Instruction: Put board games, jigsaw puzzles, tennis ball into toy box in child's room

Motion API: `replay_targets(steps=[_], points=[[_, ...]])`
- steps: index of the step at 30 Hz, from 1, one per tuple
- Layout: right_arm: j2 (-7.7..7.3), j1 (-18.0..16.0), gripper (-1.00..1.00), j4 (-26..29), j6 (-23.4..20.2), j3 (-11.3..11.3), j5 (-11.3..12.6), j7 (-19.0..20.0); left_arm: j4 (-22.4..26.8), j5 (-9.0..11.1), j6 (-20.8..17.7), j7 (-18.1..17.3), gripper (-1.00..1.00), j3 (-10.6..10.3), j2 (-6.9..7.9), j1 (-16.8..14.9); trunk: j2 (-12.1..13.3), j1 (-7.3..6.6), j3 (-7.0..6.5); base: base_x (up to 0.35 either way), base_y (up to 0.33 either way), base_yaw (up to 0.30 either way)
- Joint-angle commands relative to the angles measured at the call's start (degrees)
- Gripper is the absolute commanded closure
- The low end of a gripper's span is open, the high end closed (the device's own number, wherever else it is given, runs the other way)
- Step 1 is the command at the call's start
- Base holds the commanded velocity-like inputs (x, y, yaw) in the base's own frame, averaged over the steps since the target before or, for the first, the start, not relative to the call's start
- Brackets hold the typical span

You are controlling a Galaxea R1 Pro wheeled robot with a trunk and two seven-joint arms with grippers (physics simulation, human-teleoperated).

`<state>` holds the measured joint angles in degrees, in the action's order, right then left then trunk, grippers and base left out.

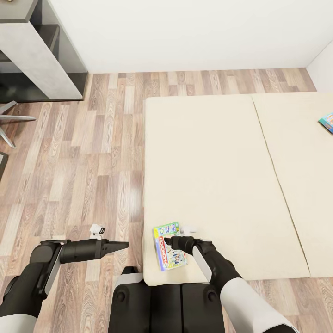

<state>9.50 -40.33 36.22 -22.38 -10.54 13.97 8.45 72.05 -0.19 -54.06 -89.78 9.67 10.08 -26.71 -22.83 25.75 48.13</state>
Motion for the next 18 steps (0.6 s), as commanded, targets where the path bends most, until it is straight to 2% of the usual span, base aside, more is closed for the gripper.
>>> replay_targets(steps=[1, 18], points=[[-0.01, 0.0, -1.0, 0.1, -0.4, 0.0, 0.2, 0.0, 0.0, 0.0, -0.6, -0.2, -1.0, 0.0, 0.02, 0.0, -0.1, 0.03, 0.06, 0.0, 0.0, 0.0], [0.07, 0.0, -1.0, 0.0, -2.6, 0.2, 0.5, 0.0, 0.0, 0.0, -0.5, -0.2, -1.0, -0.1, -0.06, 0.0, -0.1, 0.03, 0.06, 0.0, 0.0, 0.0]])
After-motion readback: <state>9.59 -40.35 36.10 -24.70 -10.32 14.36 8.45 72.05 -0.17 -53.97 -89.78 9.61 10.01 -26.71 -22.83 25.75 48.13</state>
